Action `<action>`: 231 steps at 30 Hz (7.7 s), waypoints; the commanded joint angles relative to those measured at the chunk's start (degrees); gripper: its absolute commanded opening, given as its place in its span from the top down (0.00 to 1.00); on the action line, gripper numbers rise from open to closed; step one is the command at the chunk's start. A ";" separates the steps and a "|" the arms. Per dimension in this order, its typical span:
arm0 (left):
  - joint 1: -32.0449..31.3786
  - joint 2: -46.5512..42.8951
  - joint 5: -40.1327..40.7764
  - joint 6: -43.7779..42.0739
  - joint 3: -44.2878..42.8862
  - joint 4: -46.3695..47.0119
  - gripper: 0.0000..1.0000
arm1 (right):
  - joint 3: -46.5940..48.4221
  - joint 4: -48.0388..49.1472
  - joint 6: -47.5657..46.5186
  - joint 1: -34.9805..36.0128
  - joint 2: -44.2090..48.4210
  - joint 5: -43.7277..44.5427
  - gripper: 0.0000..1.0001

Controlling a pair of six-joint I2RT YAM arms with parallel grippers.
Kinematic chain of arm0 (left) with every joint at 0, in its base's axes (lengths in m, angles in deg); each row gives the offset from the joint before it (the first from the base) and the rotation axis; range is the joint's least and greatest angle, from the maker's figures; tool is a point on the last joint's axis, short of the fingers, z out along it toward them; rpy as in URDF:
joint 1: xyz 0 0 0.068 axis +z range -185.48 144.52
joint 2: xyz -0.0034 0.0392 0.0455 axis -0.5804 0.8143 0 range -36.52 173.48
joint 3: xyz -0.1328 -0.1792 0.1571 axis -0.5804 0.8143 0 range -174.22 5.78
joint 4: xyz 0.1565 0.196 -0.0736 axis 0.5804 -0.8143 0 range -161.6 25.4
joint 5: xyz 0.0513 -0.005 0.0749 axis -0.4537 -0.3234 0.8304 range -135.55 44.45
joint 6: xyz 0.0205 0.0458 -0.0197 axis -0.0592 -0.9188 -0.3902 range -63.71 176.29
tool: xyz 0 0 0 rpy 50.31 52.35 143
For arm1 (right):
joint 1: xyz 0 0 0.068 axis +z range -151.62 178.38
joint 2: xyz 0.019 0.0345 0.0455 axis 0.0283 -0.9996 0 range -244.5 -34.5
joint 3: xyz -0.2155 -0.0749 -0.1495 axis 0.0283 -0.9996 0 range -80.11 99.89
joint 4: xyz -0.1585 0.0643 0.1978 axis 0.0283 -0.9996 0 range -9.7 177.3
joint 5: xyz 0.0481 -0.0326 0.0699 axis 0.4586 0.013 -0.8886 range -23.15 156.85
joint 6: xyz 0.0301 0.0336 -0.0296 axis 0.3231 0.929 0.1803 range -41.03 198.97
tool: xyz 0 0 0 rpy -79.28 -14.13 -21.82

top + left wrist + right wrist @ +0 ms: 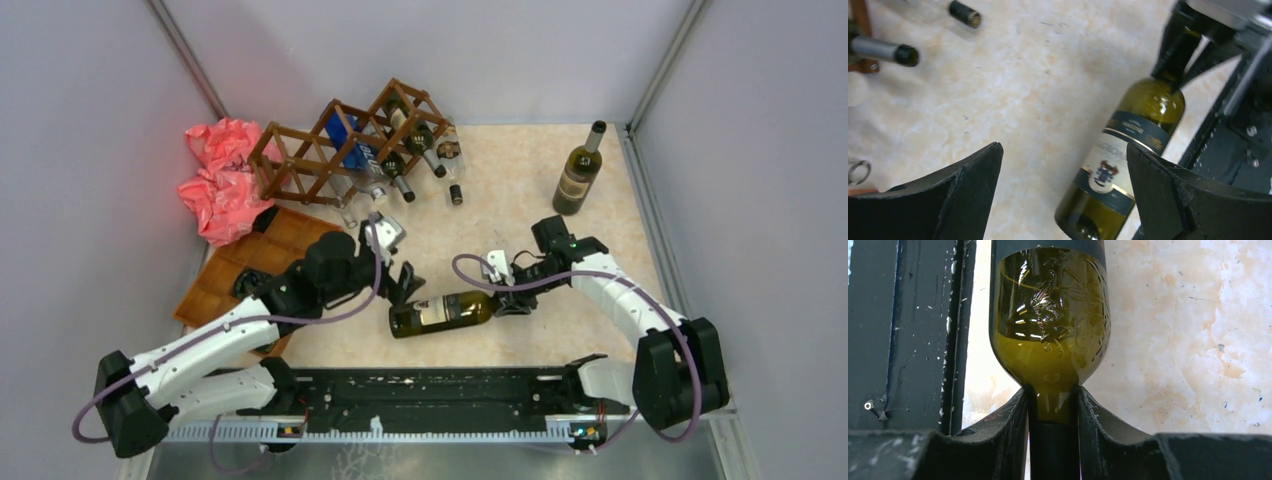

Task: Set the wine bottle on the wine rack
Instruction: Pick up the wine bottle from the center of the board, then adjust the wine rack at the center of the board, then place the wine bottle in the wine rack.

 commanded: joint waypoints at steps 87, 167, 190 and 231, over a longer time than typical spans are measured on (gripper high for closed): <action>42.62 44.84 -23.71 48.61 -36.99 18.63 0.73 | 4.46 3.56 5.91 -1.03 5.15 -9.13 1.00; 41.19 -14.78 -16.76 9.21 -0.98 14.89 0.01 | 7.02 25.23 48.53 23.98 15.77 12.24 1.00; 41.27 -20.22 -5.12 4.64 0.90 14.64 0.01 | 4.06 57.71 78.98 32.62 4.92 31.67 1.00; 44.04 -21.97 -5.06 5.36 1.46 15.47 0.01 | 24.01 79.44 104.44 38.79 -29.21 52.17 1.00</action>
